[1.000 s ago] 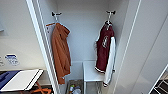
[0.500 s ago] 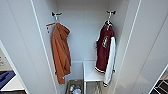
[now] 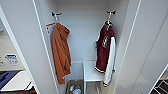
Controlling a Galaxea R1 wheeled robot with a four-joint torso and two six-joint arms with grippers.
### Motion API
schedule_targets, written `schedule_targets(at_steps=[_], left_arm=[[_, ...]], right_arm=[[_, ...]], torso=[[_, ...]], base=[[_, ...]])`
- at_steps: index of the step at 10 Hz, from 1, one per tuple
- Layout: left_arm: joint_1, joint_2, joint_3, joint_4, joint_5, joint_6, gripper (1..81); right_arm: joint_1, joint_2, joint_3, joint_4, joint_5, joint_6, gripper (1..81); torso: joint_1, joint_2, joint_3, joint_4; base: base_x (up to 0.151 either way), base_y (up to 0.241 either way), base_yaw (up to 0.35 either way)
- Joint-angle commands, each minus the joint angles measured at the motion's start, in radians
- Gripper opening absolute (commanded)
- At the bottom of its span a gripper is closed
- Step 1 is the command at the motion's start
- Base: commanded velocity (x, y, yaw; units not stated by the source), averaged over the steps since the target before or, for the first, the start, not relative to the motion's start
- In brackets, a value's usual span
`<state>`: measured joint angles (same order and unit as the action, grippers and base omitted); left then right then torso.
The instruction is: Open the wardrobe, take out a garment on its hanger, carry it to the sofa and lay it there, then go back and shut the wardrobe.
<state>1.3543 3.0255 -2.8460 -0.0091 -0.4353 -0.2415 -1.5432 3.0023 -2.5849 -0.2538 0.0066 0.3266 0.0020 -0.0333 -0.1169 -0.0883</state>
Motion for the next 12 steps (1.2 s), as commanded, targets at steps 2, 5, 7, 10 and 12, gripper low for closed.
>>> schedule_targets(at_steps=[2,5,7,10,12], left_arm=[[0.085,-0.058,0.158,0.561,0.120,0.019,81.1],[0.127,-0.065,0.194,0.572,0.369,-0.063,81.1],[0.173,-0.048,0.191,0.548,0.417,-0.131,81.1],[0.234,-0.020,0.160,0.514,0.324,-0.131,81.1],[0.251,-0.014,0.126,0.515,0.239,-0.127,81.1]], right_arm=[[0.037,0.003,0.002,-0.009,-0.057,-0.001,81.1],[0.024,0.017,-0.042,-0.019,-0.051,-0.003,81.1],[-0.013,0.034,-0.085,-0.039,-0.039,-0.001,81.1],[-0.061,0.060,-0.122,-0.039,-0.008,0.000,81.1],[-0.064,0.063,-0.124,-0.042,0.032,-0.001,81.1]], torso=[[0.000,0.000,0.000,0.000],[0.000,0.000,0.000,0.000],[0.000,0.000,0.000,0.000],[0.000,0.000,0.000,0.000],[-0.001,0.000,0.000,0.000]], base=[[0.000,0.000,0.000],[0.000,0.000,0.000],[0.000,0.000,0.000],[0.000,0.000,0.000],[0.000,0.000,0.000]])
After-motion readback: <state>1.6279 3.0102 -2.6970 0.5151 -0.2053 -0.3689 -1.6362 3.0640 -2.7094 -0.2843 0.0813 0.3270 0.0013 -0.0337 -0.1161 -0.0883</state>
